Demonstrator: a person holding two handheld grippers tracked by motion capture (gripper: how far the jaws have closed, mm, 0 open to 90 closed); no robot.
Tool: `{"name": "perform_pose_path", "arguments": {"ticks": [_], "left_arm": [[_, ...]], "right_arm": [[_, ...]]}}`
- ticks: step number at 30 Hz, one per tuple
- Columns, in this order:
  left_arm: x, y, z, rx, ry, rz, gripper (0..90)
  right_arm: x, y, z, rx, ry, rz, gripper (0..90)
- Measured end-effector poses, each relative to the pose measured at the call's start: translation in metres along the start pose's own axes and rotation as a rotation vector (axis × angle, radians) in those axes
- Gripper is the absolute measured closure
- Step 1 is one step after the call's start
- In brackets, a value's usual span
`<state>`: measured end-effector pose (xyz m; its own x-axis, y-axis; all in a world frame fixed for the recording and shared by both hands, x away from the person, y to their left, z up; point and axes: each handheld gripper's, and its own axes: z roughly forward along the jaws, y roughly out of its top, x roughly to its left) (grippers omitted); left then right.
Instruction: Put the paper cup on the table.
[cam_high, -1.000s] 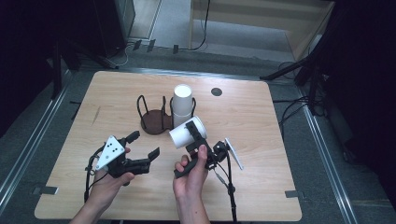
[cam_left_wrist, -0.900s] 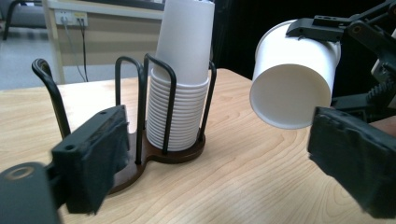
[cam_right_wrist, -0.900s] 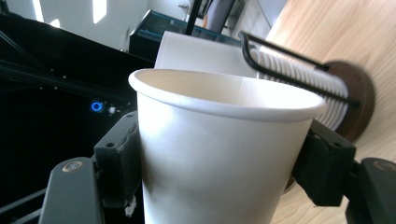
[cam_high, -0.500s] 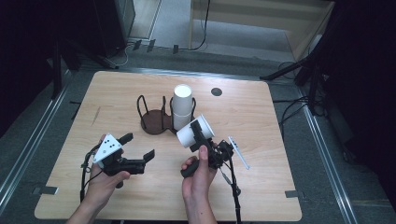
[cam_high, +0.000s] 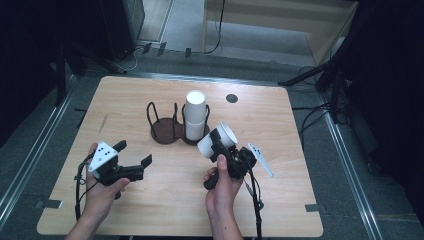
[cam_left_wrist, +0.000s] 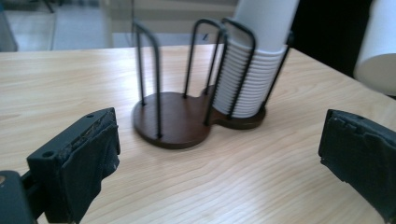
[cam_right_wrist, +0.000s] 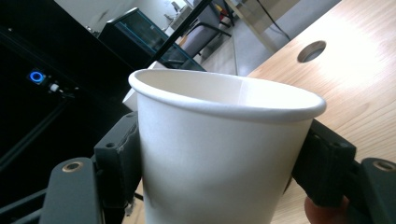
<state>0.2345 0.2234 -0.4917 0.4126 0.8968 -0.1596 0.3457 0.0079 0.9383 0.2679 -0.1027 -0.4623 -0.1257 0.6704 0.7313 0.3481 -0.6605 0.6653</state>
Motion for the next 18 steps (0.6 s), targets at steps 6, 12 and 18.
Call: {"name": "perform_pose_path", "arguments": {"ticks": [6,12,18], "left_arm": [[0.017,-0.002,-0.003,0.027,0.048,-0.021,0.0],[0.029,-0.009,-0.006,0.029,0.087,-0.023,0.0],[0.034,-0.015,-0.006,0.045,0.114,-0.025,0.0]], "right_arm": [[-0.008,0.006,0.0,-0.022,-0.032,-0.066,26.6],[-0.016,0.012,0.001,-0.019,-0.059,-0.106,26.6],[-0.021,0.011,0.005,-0.01,-0.082,-0.179,26.6]]}}
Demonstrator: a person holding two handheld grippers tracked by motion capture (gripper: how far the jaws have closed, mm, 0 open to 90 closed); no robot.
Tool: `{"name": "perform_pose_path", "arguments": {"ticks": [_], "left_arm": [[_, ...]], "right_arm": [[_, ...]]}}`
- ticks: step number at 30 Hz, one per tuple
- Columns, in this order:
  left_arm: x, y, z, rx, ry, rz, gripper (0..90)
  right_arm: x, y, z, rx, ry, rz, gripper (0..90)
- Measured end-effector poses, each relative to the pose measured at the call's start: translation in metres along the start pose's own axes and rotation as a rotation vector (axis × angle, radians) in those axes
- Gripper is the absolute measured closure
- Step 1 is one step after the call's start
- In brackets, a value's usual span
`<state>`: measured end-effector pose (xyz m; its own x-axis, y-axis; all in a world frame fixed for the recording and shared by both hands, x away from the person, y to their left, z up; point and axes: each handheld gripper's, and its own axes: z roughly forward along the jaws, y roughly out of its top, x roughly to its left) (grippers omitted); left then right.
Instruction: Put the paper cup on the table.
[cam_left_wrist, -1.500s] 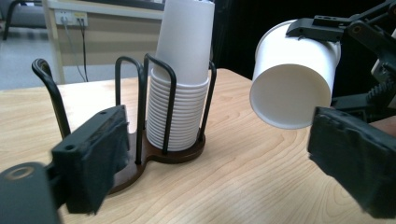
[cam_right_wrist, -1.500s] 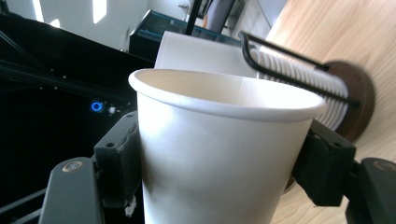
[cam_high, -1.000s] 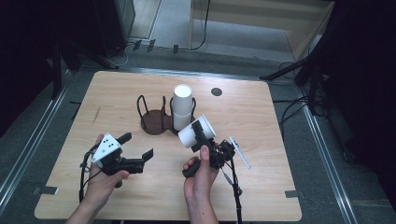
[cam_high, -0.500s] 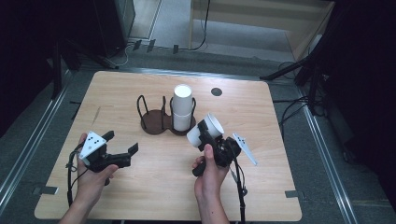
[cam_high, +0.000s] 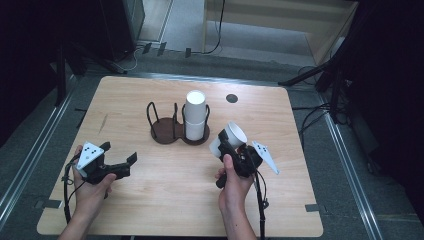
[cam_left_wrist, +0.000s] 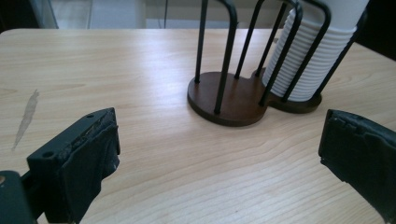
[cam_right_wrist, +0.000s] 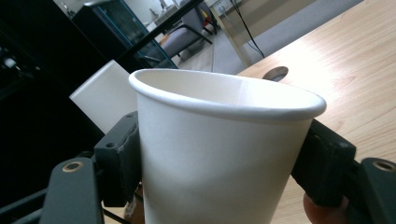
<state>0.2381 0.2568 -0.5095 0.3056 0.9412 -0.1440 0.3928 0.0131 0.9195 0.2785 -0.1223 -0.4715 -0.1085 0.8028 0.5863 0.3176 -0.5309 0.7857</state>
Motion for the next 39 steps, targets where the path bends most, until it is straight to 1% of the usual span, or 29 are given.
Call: {"name": "perform_pose_path", "arguments": {"ticks": [2,4,6,8,12,14,15,18,19,20,22,25,26,29,30,31,32,33,35,36,38,39], "left_arm": [[0.001,-0.003,0.0,0.015,0.006,0.003,0.0],[0.003,-0.006,0.001,0.027,0.014,0.004,0.0],[0.005,-0.008,0.003,0.034,0.022,-0.015,0.0],[0.007,-0.01,0.005,0.043,0.028,-0.021,0.0],[0.007,-0.012,0.005,0.046,0.043,-0.029,0.0],[0.007,-0.014,0.002,0.049,0.05,-0.017,0.0],[0.008,-0.015,0.001,0.048,0.053,-0.016,0.0],[0.011,-0.019,-0.004,0.063,0.059,-0.01,0.0],[0.013,-0.02,-0.006,0.069,0.062,-0.007,0.0],[0.015,-0.021,-0.007,0.073,0.063,-0.009,0.0],[0.022,-0.025,-0.011,0.083,0.074,-0.011,0.0],[0.034,-0.03,-0.016,0.094,0.098,-0.006,0.0],[0.037,-0.031,-0.017,0.097,0.105,-0.009,0.0],[0.046,-0.033,-0.019,0.094,0.112,-0.033,0.0],[0.048,-0.033,-0.02,0.092,0.115,-0.037,0.0],[0.049,-0.033,-0.021,0.092,0.113,-0.038,0.0],[0.05,-0.033,-0.022,0.091,0.115,-0.036,0.0],[0.051,-0.034,-0.023,0.093,0.119,-0.025,0.0],[0.054,-0.036,-0.024,0.097,0.122,-0.026,0.0],[0.057,-0.036,-0.024,0.096,0.127,-0.032,0.0],[0.061,-0.037,-0.026,0.086,0.129,-0.06,0.0],[0.064,-0.037,-0.027,0.081,0.134,-0.071,0.0]], "right_arm": [[-0.002,-0.001,0.001,0.008,-0.012,-0.02,26.6],[-0.005,-0.001,0.002,0.014,-0.013,-0.026,26.6],[-0.007,-0.002,0.003,0.024,-0.016,-0.035,26.6],[-0.009,-0.002,0.004,0.026,-0.011,-0.045,26.6],[-0.011,-0.003,0.004,0.017,-0.008,-0.102,26.6],[-0.013,-0.003,0.005,0.014,-0.006,-0.126,26.6],[-0.015,-0.002,0.006,0.011,0.008,-0.133,26.6],[-0.02,0.0,0.008,-0.003,0.083,-0.138,26.6],[-0.022,0.001,0.009,-0.01,0.089,-0.143,26.6],[-0.024,0.002,0.011,-0.01,0.087,-0.156,26.6],[-0.027,0.002,0.014,-0.015,0.077,-0.167,26.6],[-0.031,0.002,0.02,-0.03,0.056,-0.204,26.6],[-0.034,0.003,0.022,-0.043,0.052,-0.218,26.6],[-0.039,0.005,0.027,-0.083,0.054,-0.23,26.5],[-0.04,0.005,0.028,-0.089,0.044,-0.232,26.5],[-0.042,0.006,0.03,-0.098,0.036,-0.247,26.5],[-0.044,0.007,0.032,-0.102,0.014,-0.256,26.5],[-0.045,0.007,0.034,-0.109,0.003,-0.27,26.5],[-0.051,0.008,0.04,-0.114,-0.031,-0.321,26.5],[-0.053,0.009,0.043,-0.116,-0.042,-0.344,26.5],[-0.057,0.011,0.048,-0.124,-0.056,-0.396,26.5],[-0.058,0.012,0.051,-0.125,-0.062,-0.409,26.5]]}}
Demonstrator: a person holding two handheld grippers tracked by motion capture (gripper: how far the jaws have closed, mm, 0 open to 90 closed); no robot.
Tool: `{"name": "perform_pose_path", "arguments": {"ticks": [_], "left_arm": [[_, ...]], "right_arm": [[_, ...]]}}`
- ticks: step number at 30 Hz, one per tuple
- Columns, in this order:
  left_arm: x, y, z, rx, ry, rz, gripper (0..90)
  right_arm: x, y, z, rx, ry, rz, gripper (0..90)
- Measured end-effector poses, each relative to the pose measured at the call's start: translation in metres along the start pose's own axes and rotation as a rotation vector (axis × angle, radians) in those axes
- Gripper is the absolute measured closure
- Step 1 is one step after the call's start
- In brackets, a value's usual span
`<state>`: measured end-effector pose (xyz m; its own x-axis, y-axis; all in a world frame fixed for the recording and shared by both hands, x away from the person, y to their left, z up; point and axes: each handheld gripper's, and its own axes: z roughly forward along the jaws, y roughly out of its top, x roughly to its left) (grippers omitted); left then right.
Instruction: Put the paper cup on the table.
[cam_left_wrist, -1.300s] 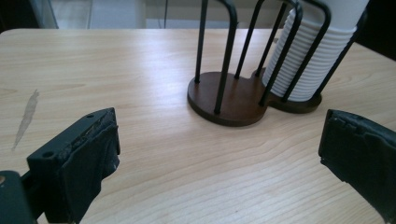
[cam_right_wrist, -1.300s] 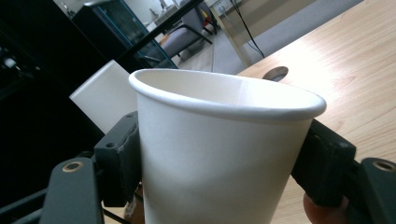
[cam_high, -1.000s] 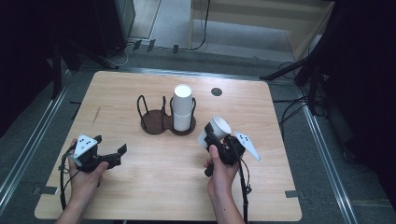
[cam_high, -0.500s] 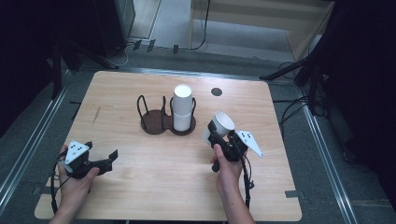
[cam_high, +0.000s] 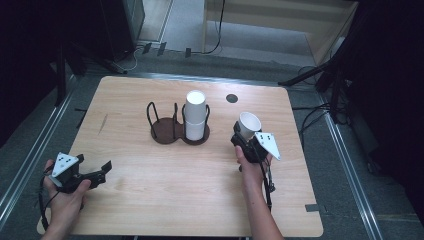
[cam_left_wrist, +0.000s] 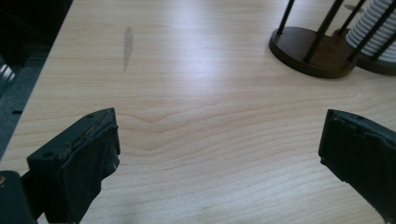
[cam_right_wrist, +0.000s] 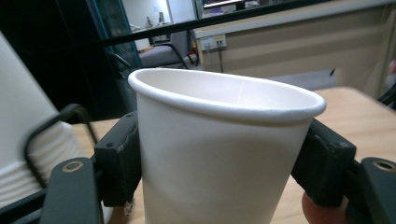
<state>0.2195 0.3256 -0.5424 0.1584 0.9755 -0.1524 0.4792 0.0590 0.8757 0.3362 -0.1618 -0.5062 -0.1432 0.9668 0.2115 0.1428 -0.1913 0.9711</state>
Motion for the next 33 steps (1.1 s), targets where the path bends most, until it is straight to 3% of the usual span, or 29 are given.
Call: {"name": "perform_pose_path", "arguments": {"ticks": [3,4,8,12,16,26,33], "left_arm": [[0.005,0.0,-0.002,-0.009,0.003,-0.016,0.0],[0.006,-0.001,-0.002,-0.01,0.006,-0.019,0.0],[0.01,-0.003,-0.001,-0.009,0.005,-0.038,0.0],[0.01,-0.005,0.0,-0.005,0.004,-0.032,0.0],[0.008,-0.007,0.003,0.0,-0.01,-0.029,0.0],[0.007,-0.008,0.003,0.0,-0.022,-0.013,0.0],[0.005,-0.008,0.003,0.004,-0.021,-0.001,0.0]], "right_arm": [[-0.007,-0.002,0.011,-0.03,-0.015,-0.043,26.5],[-0.011,-0.004,0.015,-0.042,0.002,-0.055,26.6],[-0.018,-0.007,0.026,-0.042,-0.007,-0.104,26.6],[-0.024,-0.009,0.034,-0.021,-0.013,-0.154,26.5],[-0.026,-0.014,0.042,0.041,-0.026,-0.228,26.4],[-0.026,-0.024,0.06,0.148,-0.049,-0.257,25.6],[-0.03,-0.021,0.06,0.173,-0.05,-0.244,24.3]]}}
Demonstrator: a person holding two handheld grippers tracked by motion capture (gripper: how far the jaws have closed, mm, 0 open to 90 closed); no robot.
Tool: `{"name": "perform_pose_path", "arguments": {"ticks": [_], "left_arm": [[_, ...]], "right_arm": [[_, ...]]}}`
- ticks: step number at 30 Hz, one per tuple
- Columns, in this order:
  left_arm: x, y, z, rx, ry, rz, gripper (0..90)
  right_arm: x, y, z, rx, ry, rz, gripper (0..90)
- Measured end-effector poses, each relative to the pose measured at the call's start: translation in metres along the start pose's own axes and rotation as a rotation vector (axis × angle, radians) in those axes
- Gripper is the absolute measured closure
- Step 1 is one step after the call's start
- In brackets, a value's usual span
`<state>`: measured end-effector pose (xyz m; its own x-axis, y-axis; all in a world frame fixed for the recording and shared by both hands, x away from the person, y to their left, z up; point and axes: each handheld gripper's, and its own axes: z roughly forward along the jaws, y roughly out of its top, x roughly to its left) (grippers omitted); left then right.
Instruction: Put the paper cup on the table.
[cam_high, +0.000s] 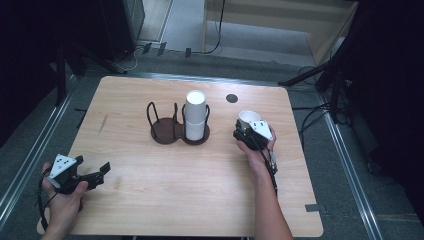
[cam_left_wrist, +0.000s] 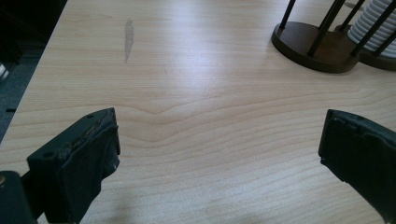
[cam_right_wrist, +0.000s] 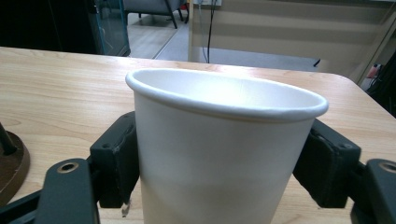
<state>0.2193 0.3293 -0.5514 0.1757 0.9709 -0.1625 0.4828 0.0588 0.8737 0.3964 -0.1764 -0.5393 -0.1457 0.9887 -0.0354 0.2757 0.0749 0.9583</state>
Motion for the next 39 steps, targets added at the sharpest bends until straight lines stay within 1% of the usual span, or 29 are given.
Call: {"name": "perform_pose_path", "arguments": {"ticks": [2,4,7,12,13,15,17,19,20,21,24,27,30,34,39], "left_arm": [[-0.001,0.0,0.0,0.005,0.003,0.016,0.0],[-0.001,0.0,0.0,0.005,0.005,0.019,0.0],[-0.002,0.0,0.001,0.008,0.005,0.019,0.0],[-0.001,0.0,0.001,0.012,0.002,0.017,0.0],[-0.001,0.0,0.001,0.01,-0.002,0.018,0.0],[-0.002,0.0,0.001,0.007,-0.003,0.021,0.0],[-0.002,0.0,0.001,0.008,-0.004,0.024,0.0],[-0.002,0.0,0.001,0.008,-0.004,0.024,0.0],[-0.002,0.0,0.001,0.008,-0.005,0.024,0.0],[-0.002,0.0,0.001,0.005,-0.007,0.024,0.0],[-0.002,0.001,0.002,0.004,-0.01,0.03,0.0],[-0.002,0.001,0.002,0.004,-0.012,0.032,0.0],[-0.002,0.001,0.002,0.001,-0.012,0.031,0.0],[-0.003,0.001,0.002,0.001,-0.008,0.033,0.0],[-0.003,0.001,0.002,0.0,-0.008,0.036,0.0]], "right_arm": [[-0.001,0.0,-0.001,0.008,0.0,0.0,23.9],[-0.002,0.0,-0.001,0.01,0.006,0.003,23.8],[-0.004,0.0,-0.003,0.017,0.009,0.012,23.4],[-0.006,0.0,-0.006,0.023,0.029,0.024,22.3],[-0.007,0.001,-0.007,0.021,0.034,0.02,21.0],[-0.008,0.003,-0.009,0.018,0.054,0.029,15.2],[-0.008,0.004,-0.011,0.019,0.063,0.029,8.2],[-0.007,0.004,-0.012,0.018,0.083,0.023,1.1],[-0.007,0.005,-0.014,0.015,0.093,0.014,0.0],[-0.006,0.005,-0.016,0.012,0.092,0.014,0.0],[-0.007,0.011,-0.026,-0.015,0.104,0.019,0.0],[-0.01,0.016,-0.038,-0.03,0.122,0.026,0.0],[-0.013,0.019,-0.051,-0.051,0.126,0.013,0.0],[-0.017,0.019,-0.069,-0.075,0.128,0.019,0.0],[-0.026,0.014,-0.086,-0.08,0.121,0.035,0.0]]}}
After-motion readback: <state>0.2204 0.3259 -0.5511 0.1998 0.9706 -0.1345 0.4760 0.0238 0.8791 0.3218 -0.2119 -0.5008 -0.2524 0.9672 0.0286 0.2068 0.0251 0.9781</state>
